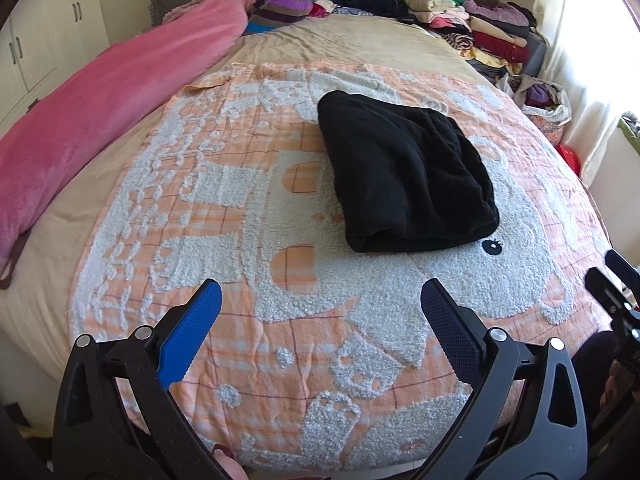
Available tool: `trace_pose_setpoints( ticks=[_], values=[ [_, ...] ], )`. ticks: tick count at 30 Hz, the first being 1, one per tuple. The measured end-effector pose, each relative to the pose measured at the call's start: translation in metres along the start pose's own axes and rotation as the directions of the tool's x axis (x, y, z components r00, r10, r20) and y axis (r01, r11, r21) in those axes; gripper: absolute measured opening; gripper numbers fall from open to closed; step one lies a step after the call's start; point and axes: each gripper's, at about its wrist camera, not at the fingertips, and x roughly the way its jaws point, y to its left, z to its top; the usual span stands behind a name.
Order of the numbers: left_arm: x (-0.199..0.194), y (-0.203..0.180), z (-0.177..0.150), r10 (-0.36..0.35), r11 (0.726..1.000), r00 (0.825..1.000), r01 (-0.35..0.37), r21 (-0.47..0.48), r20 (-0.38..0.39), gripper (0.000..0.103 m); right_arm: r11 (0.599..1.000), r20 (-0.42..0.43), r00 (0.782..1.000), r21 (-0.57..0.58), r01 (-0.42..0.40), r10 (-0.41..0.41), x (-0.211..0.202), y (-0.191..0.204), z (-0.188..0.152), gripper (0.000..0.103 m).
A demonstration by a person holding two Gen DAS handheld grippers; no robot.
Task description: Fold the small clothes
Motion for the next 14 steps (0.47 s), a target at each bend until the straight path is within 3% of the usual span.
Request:
trace_pose_setpoints(
  ticks=[4, 7, 9, 11, 13, 14],
  values=[
    [0.001, 0.017, 0.006, 0.017, 1.000, 1.000, -0.016, -0.026, 0.020, 0.093, 0.987, 0.059, 0.988, 0.080, 0.137, -0.142, -0.022, -0.045, 0.005, 0.098],
    [0.010, 0.049, 0.014, 0.050, 0.994, 0.999, -0.049, -0.096, 0.010, 0.094, 0.940, 0.093, 0.950, 0.206, 0.273, -0.297, -0.048, -0.112, 0.004, 0.098],
    [0.024, 0.086, 0.023, 0.109, 0.981, 0.994, -0.111, -0.157, -0.019, 0.094, 0.851, 0.071, 0.890, 0.337, 0.403, -0.450, -0.067, -0.179, -0.007, 0.098],
    [0.034, 0.129, 0.030, 0.191, 0.956, 0.981, -0.194, -0.220, -0.033, 0.094, 0.735, 0.014, 0.823, 0.458, 0.500, -0.569, -0.086, -0.244, -0.030, 0.098],
    [0.042, 0.172, 0.035, 0.276, 0.922, 0.960, -0.278, -0.268, -0.045, 0.094, 0.529, -0.121, 0.701, 0.570, 0.628, -0.703, -0.112, -0.318, -0.072, 0.098],
    [0.046, 0.197, 0.038, 0.328, 0.897, 0.943, -0.331, -0.291, -0.062, 0.094, 0.444, -0.185, 0.654, 0.599, 0.667, -0.733, -0.122, -0.349, -0.094, 0.098]
  ],
)
